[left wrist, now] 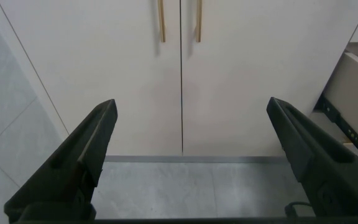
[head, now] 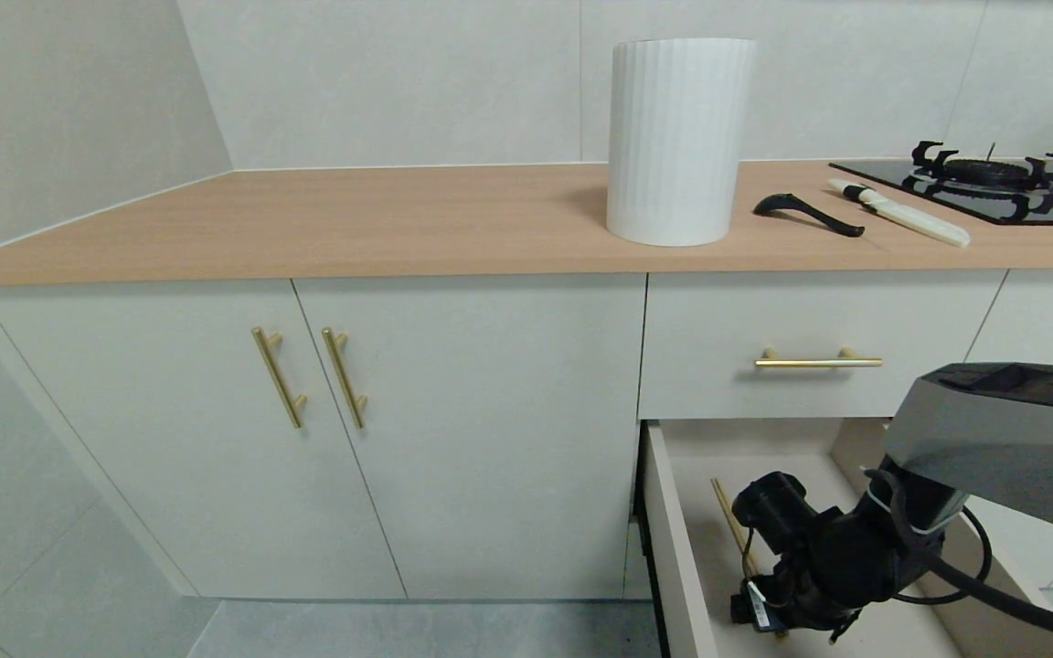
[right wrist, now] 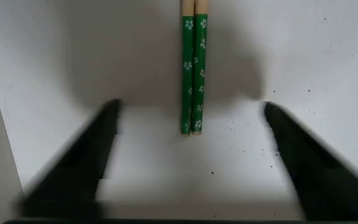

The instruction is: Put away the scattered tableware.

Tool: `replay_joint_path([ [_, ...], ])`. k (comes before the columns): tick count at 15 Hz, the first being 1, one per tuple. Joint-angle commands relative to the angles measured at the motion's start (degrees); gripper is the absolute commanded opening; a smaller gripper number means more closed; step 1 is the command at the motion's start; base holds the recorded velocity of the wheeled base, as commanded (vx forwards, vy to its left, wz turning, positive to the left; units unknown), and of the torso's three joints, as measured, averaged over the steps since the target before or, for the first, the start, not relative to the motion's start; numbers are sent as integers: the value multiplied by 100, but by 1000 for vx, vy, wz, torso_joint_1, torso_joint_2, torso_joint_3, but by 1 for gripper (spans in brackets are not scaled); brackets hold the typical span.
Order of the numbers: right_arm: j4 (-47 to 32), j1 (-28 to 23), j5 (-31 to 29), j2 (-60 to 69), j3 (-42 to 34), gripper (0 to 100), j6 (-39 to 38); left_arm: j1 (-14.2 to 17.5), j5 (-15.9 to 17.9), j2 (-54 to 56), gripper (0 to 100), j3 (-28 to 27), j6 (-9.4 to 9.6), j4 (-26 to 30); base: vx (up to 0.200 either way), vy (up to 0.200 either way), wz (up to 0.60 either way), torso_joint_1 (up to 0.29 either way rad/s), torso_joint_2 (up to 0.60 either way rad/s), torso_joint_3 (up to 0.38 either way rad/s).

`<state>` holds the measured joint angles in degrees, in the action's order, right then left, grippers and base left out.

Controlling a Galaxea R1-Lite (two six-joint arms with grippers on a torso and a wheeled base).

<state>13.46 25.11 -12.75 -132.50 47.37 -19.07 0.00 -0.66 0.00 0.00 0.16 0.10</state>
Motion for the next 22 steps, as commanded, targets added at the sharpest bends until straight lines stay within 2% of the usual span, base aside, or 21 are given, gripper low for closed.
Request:
replay_joint_path([
  [1, 8, 2, 1, 14, 0, 100, -1, 0, -4, -9, 100, 0, 2, -1, 0, 0, 0, 0, 0, 0],
  [4, 851, 2, -26, 181, -325, 100, -1, 0, -4, -9, 100, 0, 2, -1, 0, 0, 0, 0, 0, 0],
  [8, 1704, -50, -131, 1517, -984, 100, 70, 0, -4, -9, 100, 0, 2, -1, 0, 0, 0, 0, 0, 0],
  [11, 1713, -191, -404, 2457, -1116, 100, 448, 0, -4, -9, 100, 0, 2, -1, 0, 0, 0, 0, 0, 0],
  [15, 1713, -516, -439, 3248, -1107, 100, 632, 0, -4, -9, 100, 0, 2, -1, 0, 0, 0, 0, 0, 0],
  [22, 1722, -894, -430, 3635, -1116, 100, 1028, 0, -4, -9, 100, 0, -7, -1, 0, 0, 0, 6, -39, -28],
])
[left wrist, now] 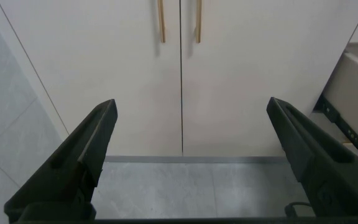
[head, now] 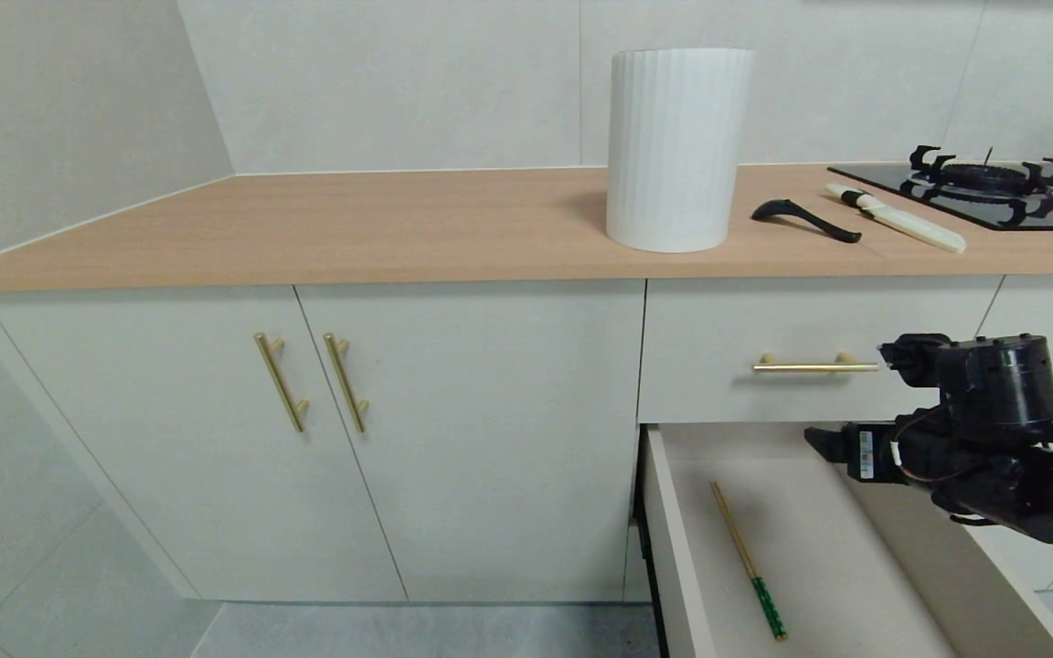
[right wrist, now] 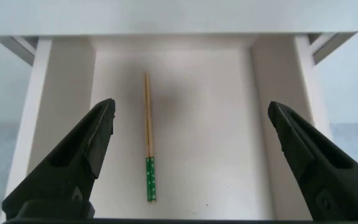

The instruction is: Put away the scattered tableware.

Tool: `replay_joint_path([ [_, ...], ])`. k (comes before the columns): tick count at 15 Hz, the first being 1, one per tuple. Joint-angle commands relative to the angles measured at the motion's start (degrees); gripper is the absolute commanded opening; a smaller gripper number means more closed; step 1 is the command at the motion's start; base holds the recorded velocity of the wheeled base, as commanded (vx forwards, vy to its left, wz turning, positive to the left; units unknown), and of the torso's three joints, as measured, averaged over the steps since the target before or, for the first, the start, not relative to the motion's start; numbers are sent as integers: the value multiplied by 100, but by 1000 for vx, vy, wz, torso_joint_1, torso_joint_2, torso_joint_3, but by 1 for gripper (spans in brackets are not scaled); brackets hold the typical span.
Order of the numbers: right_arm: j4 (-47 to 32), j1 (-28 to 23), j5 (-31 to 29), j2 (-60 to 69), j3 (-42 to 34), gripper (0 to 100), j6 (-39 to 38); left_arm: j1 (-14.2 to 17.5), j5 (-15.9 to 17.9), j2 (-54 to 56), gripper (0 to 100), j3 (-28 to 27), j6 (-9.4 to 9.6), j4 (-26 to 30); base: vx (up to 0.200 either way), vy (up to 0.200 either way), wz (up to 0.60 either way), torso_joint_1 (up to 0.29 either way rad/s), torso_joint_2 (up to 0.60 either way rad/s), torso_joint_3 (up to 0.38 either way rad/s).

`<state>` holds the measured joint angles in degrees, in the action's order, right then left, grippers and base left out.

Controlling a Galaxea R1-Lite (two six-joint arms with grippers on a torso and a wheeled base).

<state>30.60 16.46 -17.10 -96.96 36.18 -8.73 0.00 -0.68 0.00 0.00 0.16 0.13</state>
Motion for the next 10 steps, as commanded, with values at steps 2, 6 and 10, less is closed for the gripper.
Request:
replay_joint_path([
  [2, 8, -37, 5, 81, 3, 100, 38, 0, -2, -9, 100, 0, 2, -5, 0, 0, 0, 51, -251, -256],
  [6, 8, -46, -4, 90, 3, 100, 55, 0, -2, -9, 100, 0, 2, -5, 0, 0, 0, 150, -447, -292],
  [10, 8, -46, 5, 72, 3, 100, 55, 0, -2, -9, 100, 0, 2, -5, 0, 0, 0, 178, -484, -289],
])
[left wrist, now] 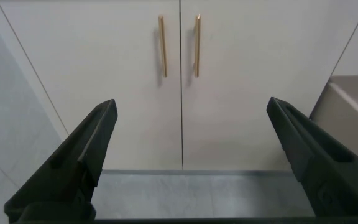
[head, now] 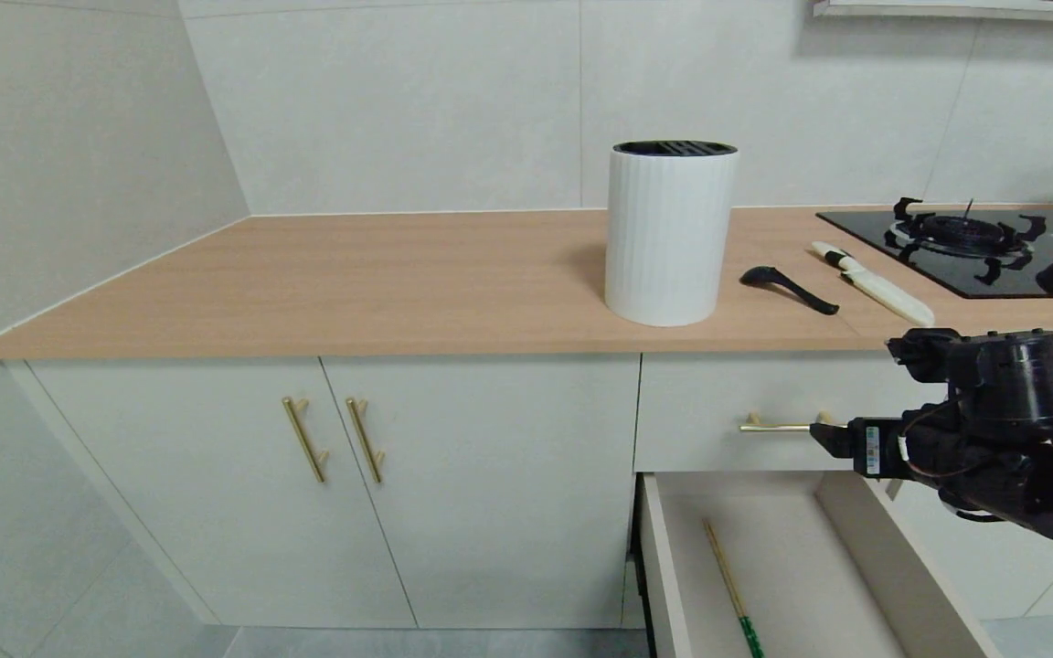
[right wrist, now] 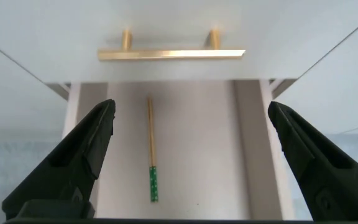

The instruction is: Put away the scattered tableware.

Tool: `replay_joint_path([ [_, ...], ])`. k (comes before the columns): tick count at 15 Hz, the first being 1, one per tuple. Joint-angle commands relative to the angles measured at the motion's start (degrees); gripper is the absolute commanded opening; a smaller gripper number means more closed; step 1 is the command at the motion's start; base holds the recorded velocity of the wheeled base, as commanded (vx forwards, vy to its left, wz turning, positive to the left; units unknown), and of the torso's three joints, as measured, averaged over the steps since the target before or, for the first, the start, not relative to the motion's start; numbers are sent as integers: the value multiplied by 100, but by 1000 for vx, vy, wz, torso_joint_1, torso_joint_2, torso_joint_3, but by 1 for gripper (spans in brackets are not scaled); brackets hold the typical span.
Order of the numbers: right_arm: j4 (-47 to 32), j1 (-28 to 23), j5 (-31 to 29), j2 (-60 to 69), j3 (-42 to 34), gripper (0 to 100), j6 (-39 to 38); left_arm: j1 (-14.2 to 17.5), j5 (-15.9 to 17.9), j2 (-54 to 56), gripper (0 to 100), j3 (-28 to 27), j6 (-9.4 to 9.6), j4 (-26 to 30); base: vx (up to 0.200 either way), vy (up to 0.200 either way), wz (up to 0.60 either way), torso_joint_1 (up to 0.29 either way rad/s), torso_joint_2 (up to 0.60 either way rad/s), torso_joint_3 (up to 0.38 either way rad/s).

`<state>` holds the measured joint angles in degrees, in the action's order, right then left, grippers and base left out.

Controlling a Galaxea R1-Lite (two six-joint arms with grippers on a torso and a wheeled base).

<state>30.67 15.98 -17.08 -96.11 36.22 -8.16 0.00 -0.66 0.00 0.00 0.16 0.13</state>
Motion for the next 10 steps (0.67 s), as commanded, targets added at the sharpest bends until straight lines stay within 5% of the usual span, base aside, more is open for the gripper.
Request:
replay_joint_path([
  [1, 0, 1, 3, -13, -1, 100, -2, 0, -4, -9, 100, 0, 2, -5, 0, 0, 0, 188, -476, -281],
  [10, 0, 10, 20, -74, -18, 100, 7, 0, -4, -9, 100, 0, 2, -5, 0, 0, 0, 211, -490, -280],
])
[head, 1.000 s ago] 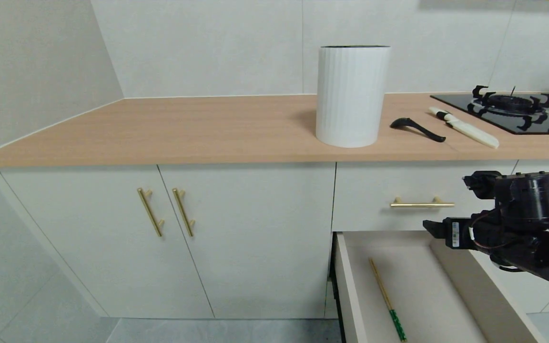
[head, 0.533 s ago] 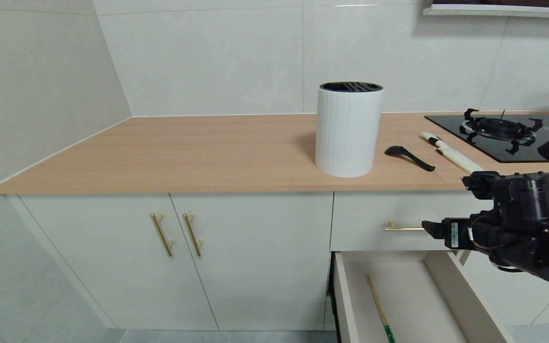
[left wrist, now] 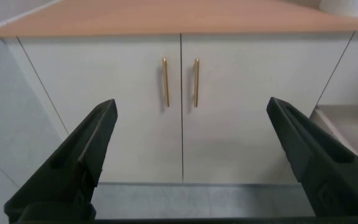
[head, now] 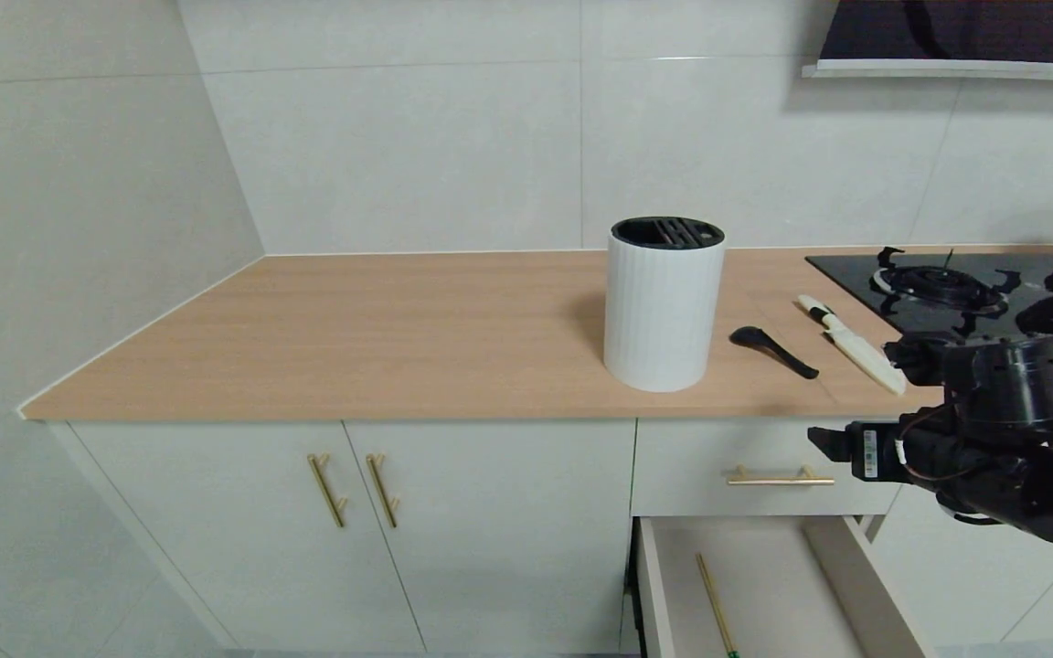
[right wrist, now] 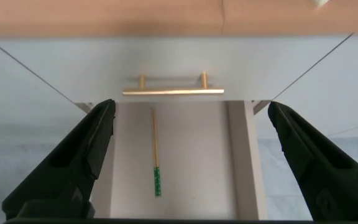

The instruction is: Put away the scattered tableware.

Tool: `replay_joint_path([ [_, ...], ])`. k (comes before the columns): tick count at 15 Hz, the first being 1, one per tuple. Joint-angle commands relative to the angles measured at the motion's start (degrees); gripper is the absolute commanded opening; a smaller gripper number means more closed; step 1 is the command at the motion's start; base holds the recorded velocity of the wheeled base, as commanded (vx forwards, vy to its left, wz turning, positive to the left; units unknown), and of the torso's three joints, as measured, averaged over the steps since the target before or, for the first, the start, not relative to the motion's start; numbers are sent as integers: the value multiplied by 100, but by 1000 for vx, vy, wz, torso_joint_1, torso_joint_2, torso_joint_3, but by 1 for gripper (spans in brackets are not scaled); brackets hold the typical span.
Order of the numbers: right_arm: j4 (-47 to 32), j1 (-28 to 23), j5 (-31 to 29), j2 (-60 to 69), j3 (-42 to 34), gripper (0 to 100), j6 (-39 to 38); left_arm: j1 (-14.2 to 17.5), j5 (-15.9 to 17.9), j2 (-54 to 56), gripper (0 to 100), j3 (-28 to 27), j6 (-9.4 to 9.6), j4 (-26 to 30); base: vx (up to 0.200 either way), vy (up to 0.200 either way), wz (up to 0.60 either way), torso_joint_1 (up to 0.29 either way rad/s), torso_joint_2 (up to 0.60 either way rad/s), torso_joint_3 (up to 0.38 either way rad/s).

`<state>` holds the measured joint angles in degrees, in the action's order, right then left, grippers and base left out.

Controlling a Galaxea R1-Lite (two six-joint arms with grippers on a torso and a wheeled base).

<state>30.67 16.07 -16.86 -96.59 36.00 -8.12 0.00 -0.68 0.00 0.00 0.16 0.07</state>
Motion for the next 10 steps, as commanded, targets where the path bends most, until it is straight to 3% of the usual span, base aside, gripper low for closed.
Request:
replay_joint_path([
  [1, 0, 2, -19, -53, 21, 100, 3, 0, -2, -9, 100, 0, 2, 1, 0, 0, 0, 227, -500, -281],
  [6, 0, -218, 69, -141, 153, 100, 372, 0, -2, -9, 100, 0, 2, 1, 0, 0, 0, 65, -135, -74],
  [10, -9, -745, 640, -721, 1260, 100, 909, 0, -2, -9, 100, 0, 2, 1, 0, 0, 0, 0, 0, 0],
])
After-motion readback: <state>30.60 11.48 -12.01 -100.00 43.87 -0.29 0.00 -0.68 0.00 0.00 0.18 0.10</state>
